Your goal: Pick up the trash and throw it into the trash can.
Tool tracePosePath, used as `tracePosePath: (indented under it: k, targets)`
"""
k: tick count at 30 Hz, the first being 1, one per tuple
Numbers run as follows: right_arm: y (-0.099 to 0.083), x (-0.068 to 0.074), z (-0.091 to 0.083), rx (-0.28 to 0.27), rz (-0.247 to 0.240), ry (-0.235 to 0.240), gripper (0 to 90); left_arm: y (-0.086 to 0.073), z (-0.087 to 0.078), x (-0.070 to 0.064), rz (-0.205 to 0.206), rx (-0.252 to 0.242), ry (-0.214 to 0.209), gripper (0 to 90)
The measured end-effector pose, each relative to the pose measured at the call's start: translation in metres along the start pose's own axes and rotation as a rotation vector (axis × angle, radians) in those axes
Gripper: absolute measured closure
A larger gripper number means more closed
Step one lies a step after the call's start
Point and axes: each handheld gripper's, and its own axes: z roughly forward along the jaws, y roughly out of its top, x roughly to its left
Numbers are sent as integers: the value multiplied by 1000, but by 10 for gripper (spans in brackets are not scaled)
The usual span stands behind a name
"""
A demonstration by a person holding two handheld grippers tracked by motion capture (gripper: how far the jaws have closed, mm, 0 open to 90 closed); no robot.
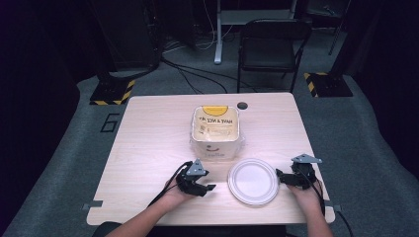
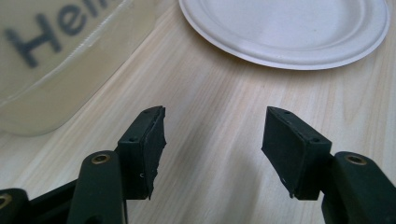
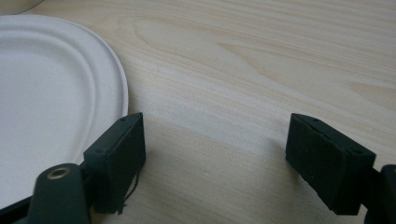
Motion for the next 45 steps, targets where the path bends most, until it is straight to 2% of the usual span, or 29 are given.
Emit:
tracePosePath:
  k: [5,13,17,21,23,27,30,34,45]
  targets:
    - [0,0,0,-2,-1,1,203,9,3,-3,-11,-6,-24,421]
    - [0,0,0,-1,-2,3,206,30,8,-9,-1,-22,-49,424]
    - [1,0,0,-2,0,5,214,39,13,-11,-9,-34,-56,423]
    - [1,0,0,-4,2,4,258,46,19,-14,-2,-33,-63,422]
    - [2,1,-1,1,-1,2,318,48,23,-15,0,-31,-61,420]
    - [4,1,-3,8,1,-7,372,50,31,-18,-4,-22,-65,420]
    - [7,0,-10,-35,22,0,410,51,35,-19,-3,-16,-68,417]
    - [9,-2,-17,-69,55,32,428,51,42,-19,-5,-15,-60,412]
    - [13,8,-26,-77,38,91,432,53,46,-22,-4,-24,-73,394]
